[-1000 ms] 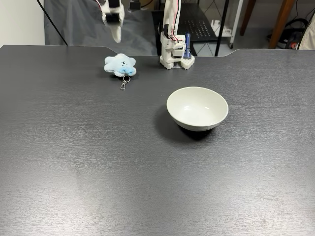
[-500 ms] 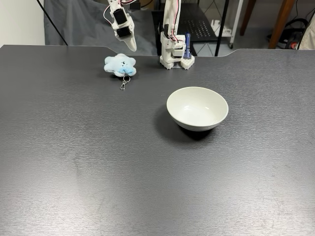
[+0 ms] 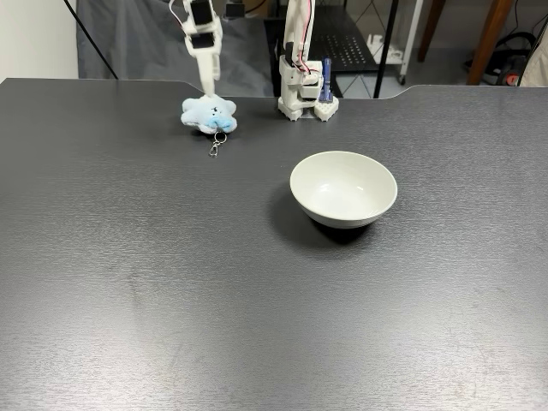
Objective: Grasp a skyblue doll and put it in the white bowl.
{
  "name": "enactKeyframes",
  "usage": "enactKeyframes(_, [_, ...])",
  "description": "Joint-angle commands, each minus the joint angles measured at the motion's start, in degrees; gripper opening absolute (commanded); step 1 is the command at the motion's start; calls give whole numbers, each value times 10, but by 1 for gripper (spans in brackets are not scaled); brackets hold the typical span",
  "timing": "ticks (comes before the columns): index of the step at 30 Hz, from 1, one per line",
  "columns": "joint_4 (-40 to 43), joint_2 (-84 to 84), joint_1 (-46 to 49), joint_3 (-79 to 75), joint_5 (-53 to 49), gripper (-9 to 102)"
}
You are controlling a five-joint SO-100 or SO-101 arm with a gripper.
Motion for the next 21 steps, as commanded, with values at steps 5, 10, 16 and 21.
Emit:
enactKeyframes(5, [23,42,11,-81,-111,54])
enactKeyframes(10, [23,42,40,-81,-221,54])
enactKeyframes(16, [22,41,42,-82,-238,54])
enactKeyframes(21, [22,33,43,-82,-239,54])
